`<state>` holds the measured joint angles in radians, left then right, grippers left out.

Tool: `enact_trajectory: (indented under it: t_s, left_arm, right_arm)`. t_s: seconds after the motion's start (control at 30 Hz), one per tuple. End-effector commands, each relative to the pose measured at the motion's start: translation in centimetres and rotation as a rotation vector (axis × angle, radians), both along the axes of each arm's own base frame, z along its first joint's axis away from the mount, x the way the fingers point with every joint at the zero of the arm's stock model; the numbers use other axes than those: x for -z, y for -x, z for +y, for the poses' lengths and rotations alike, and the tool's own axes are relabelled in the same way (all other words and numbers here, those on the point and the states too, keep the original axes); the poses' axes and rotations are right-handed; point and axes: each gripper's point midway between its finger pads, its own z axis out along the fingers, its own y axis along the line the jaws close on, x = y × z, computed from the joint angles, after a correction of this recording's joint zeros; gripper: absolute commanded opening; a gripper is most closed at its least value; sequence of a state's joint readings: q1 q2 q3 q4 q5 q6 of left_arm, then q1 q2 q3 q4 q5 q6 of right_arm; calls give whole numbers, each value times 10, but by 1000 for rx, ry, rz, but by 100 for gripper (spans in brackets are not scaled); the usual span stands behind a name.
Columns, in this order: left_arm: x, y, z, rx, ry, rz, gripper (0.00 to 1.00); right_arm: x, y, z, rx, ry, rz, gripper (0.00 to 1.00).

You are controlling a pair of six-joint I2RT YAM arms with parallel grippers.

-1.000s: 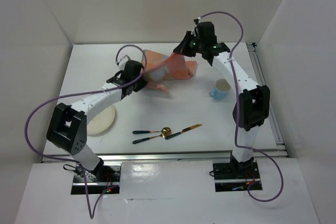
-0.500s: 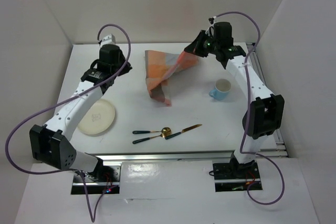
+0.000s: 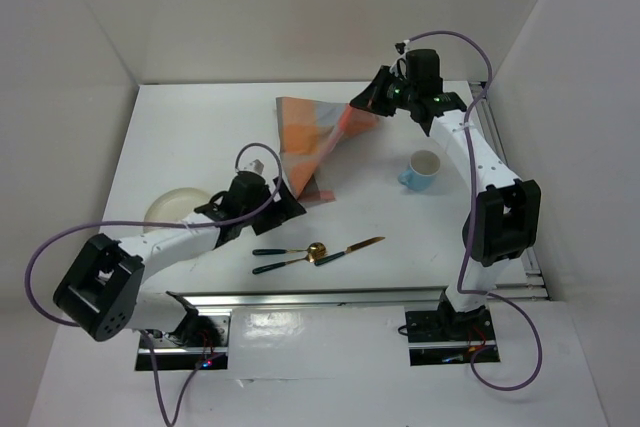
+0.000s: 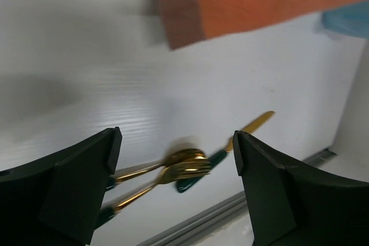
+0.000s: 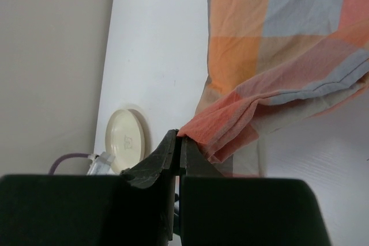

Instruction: Set the dinner table for one person

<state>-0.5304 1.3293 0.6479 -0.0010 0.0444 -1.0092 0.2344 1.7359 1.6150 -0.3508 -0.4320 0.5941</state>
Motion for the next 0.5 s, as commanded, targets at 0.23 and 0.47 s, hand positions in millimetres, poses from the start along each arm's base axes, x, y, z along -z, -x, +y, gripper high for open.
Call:
enact_trajectory:
  t_s: [0.23, 0.47]
  left_arm:
    - [4, -40, -60, -198, 230, 39, 87]
    - [14, -59, -75, -308, 221, 49, 85]
  right_arm:
    - [-28, -6, 2, -13, -38, -79, 0]
    - [-26, -7, -3, -4, -36, -70, 0]
